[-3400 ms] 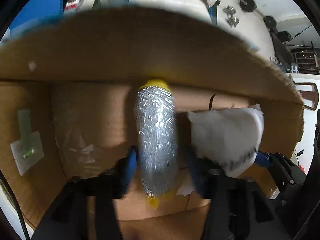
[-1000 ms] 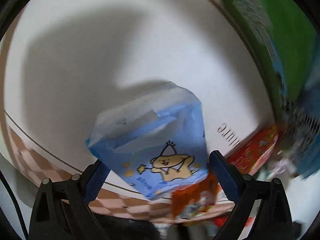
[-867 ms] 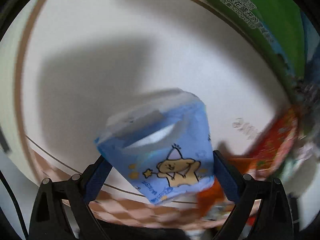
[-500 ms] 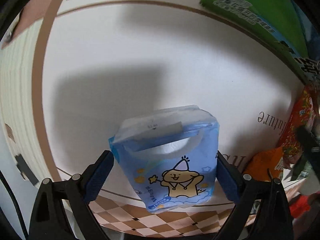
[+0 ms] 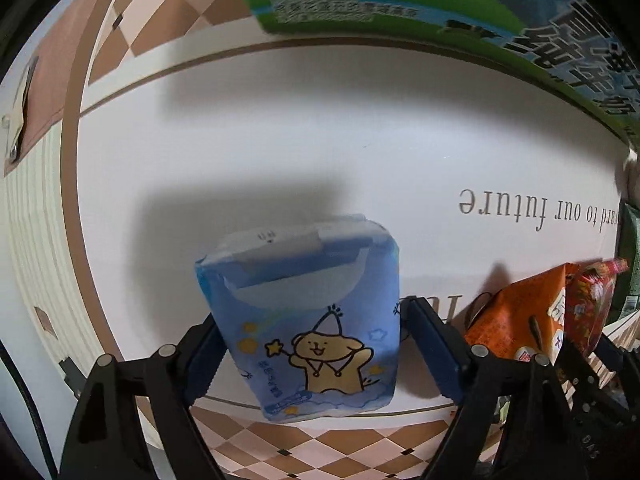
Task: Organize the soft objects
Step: 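Grasp blue tissue pack with left gripper while right grasps red snack bag, then place tissue pack in box with left gripper while right places red bag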
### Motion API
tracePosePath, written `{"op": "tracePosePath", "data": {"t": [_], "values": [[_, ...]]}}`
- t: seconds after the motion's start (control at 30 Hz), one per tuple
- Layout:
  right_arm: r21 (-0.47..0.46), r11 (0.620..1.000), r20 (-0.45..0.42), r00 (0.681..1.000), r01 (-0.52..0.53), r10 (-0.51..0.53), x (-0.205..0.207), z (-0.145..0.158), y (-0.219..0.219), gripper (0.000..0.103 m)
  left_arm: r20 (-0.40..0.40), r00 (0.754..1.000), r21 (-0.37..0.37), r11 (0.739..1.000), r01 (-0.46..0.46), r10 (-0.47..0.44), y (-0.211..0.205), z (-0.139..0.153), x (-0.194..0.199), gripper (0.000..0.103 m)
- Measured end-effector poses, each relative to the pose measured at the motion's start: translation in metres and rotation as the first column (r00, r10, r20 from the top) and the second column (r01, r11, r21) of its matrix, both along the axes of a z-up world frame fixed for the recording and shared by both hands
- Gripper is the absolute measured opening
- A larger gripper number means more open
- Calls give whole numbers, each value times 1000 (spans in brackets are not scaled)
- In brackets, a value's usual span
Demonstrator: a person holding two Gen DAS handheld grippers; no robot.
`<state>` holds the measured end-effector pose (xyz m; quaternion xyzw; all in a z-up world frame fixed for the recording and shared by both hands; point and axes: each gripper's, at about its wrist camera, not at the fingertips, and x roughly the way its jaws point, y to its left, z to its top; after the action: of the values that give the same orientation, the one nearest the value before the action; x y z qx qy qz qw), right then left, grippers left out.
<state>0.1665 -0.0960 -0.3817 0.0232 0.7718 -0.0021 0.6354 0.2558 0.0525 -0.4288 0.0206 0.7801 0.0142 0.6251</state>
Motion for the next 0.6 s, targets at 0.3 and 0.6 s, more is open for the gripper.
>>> {"op": "tracePosePath", "data": {"t": [0.3, 0.6], "values": [[-18, 999, -6, 999, 44, -44, 16, -7, -2, 61, 19, 1000, -45, 999, -24, 25, -12, -12, -31, 48], [-20, 1000, 42, 999, -21, 22, -7, 4, 21, 48, 94, 995, -74, 997, -17, 24, 2, 28, -83, 34]]}}
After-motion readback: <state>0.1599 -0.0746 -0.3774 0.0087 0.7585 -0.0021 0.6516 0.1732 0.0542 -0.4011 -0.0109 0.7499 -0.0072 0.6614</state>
